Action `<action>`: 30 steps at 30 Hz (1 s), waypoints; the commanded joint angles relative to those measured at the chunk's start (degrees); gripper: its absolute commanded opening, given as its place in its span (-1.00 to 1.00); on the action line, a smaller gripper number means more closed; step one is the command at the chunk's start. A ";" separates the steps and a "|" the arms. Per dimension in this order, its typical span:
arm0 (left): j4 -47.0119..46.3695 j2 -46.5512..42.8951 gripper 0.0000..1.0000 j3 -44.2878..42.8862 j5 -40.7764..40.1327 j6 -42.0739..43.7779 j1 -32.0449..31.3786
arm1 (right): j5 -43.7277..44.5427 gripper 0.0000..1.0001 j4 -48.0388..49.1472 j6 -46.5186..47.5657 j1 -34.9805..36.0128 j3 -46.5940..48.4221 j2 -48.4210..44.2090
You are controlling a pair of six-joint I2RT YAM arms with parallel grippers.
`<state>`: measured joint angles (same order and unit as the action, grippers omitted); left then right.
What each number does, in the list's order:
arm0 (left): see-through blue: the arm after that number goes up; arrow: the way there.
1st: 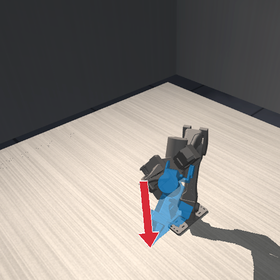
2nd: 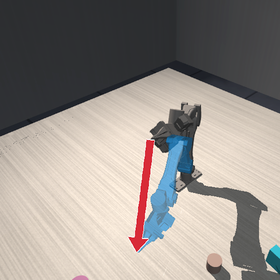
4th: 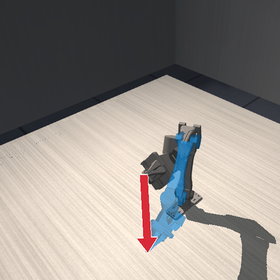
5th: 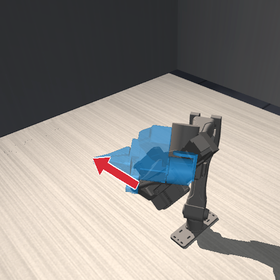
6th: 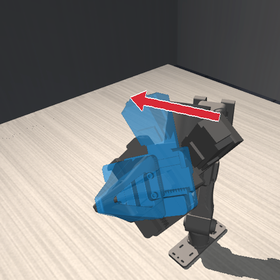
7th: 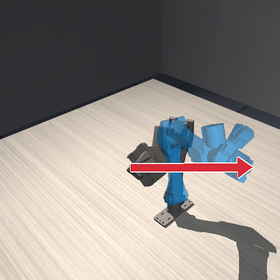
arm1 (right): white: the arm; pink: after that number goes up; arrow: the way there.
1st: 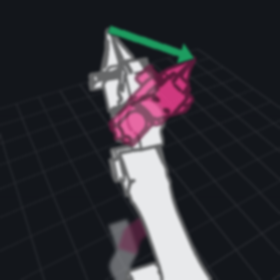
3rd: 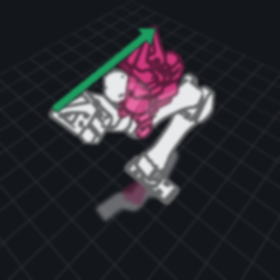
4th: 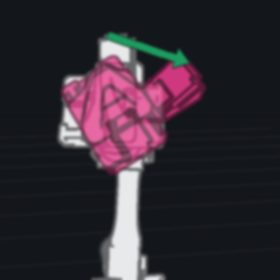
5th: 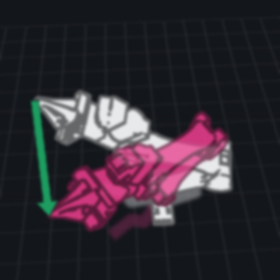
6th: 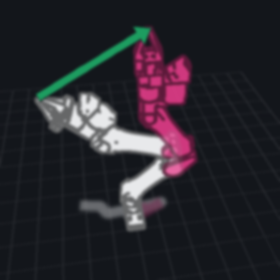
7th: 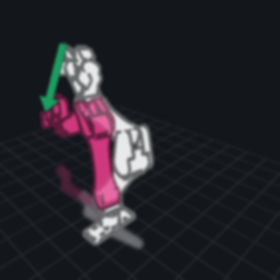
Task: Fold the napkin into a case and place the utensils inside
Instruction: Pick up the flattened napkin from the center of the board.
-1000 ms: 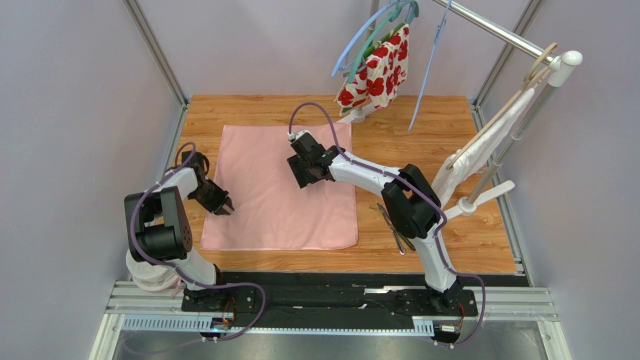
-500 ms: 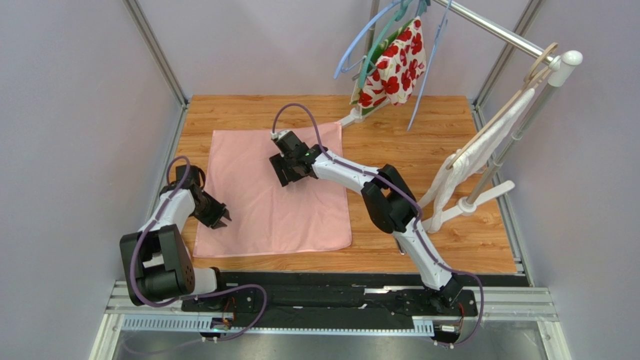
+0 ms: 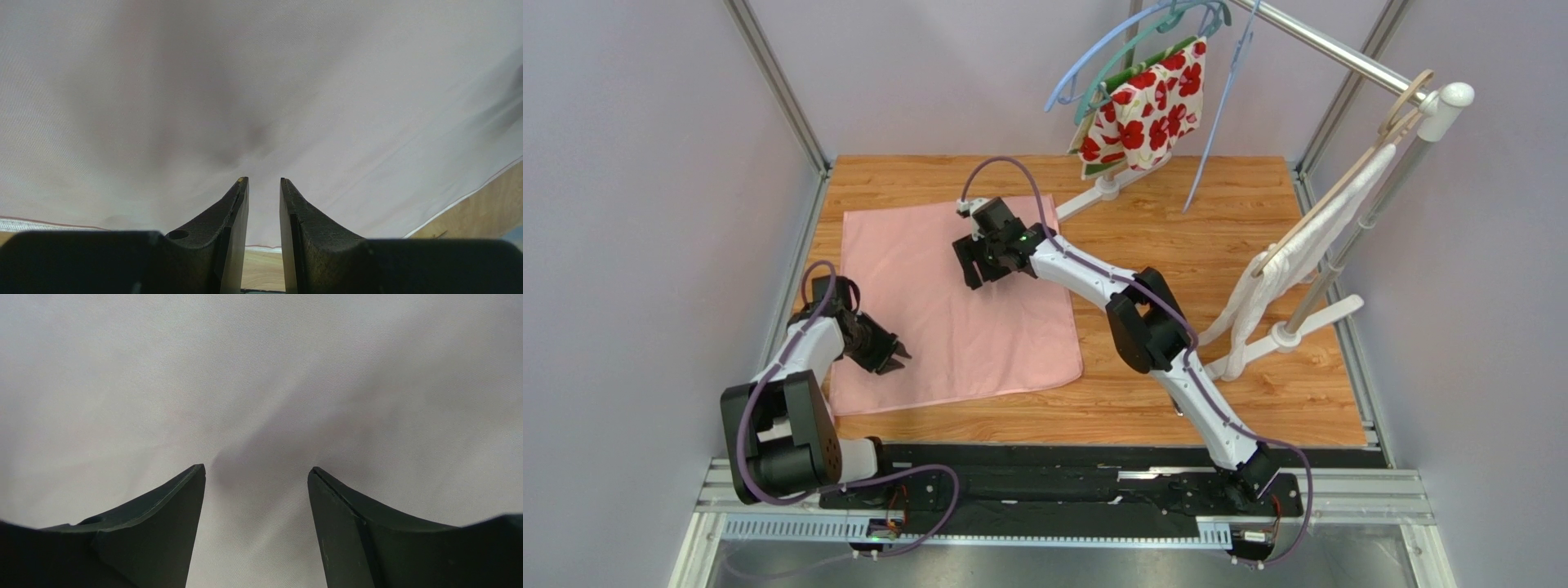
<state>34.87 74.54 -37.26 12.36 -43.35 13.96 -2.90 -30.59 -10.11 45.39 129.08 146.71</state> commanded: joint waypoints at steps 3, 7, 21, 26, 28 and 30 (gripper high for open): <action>-5.16 1.48 -0.33 1.21 3.72 -2.34 -1.12 | -15.01 0.36 3.16 -1.75 -4.34 3.20 1.91; -7.01 1.22 -0.33 2.54 4.78 -3.05 -2.09 | -15.21 0.40 3.00 -2.11 -2.41 5.21 3.13; -8.68 -1.93 -0.31 1.39 6.80 0.81 -6.57 | -7.12 0.41 -0.44 -0.88 -9.35 -7.87 -6.44; -3.18 -10.46 -0.17 0.00 3.40 4.14 -7.63 | -4.50 0.42 -5.87 0.53 -9.35 -5.41 -8.10; 0.70 -14.06 -0.14 -2.63 1.01 5.64 -7.63 | -3.70 0.42 -6.24 0.18 -9.26 -8.65 -9.86; 6.24 -17.48 -0.10 -4.66 -2.33 7.05 -7.63 | -3.78 0.42 -5.89 -1.57 -9.35 -14.52 -12.75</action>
<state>32.18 62.92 -36.67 15.70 -40.56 6.39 -8.49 -33.23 -10.87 34.96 121.03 140.86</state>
